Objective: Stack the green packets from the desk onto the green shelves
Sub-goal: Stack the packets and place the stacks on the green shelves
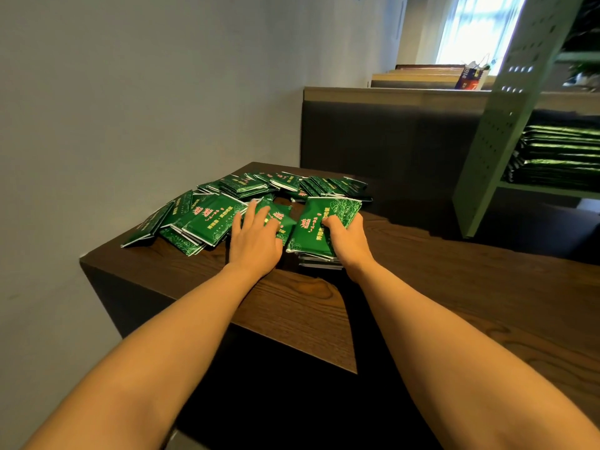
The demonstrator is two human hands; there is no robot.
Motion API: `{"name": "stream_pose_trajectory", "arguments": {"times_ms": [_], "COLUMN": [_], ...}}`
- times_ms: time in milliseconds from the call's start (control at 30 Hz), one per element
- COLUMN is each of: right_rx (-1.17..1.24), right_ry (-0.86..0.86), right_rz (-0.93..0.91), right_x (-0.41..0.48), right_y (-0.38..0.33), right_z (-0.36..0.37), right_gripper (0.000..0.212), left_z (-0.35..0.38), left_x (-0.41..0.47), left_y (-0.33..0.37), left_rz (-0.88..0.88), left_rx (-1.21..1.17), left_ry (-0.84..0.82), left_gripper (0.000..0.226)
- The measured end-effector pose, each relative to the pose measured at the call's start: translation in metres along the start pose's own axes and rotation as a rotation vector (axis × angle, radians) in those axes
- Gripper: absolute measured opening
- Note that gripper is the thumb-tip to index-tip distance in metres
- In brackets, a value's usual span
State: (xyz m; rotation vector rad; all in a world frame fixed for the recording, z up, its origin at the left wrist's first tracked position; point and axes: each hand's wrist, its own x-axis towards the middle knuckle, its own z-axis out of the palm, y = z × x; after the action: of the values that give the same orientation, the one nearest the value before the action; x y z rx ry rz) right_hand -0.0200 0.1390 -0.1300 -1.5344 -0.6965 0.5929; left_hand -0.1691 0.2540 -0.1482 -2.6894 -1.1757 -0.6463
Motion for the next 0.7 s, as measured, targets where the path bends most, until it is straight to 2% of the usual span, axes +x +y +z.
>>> {"name": "stream_pose_trajectory", "arguments": {"times_ms": [67, 267, 500, 700], "right_rx": [0.019, 0.088, 0.069, 0.021], "right_ry": [-0.001, -0.011, 0.005, -0.007], "right_rz": [-0.002, 0.025, 0.007, 0.001], "right_x": [0.001, 0.001, 0.002, 0.001], "right_y": [0.000, -0.002, 0.000, 0.002], "right_z": [0.000, -0.002, 0.000, 0.002], "right_gripper": [0.043, 0.041, 0.044, 0.046], "left_z": [-0.005, -0.021, -0.020, -0.021], "left_x": [0.001, 0.018, 0.038, 0.042], "left_y": [0.004, 0.009, 0.004, 0.002], "left_rz": [0.044, 0.124, 0.052, 0.058], "left_rx": [0.014, 0.151, 0.115, 0.163], "left_ry": [-0.038, -0.135, -0.445, -0.325], "left_gripper": [0.033, 0.054, 0.063, 0.066]}}
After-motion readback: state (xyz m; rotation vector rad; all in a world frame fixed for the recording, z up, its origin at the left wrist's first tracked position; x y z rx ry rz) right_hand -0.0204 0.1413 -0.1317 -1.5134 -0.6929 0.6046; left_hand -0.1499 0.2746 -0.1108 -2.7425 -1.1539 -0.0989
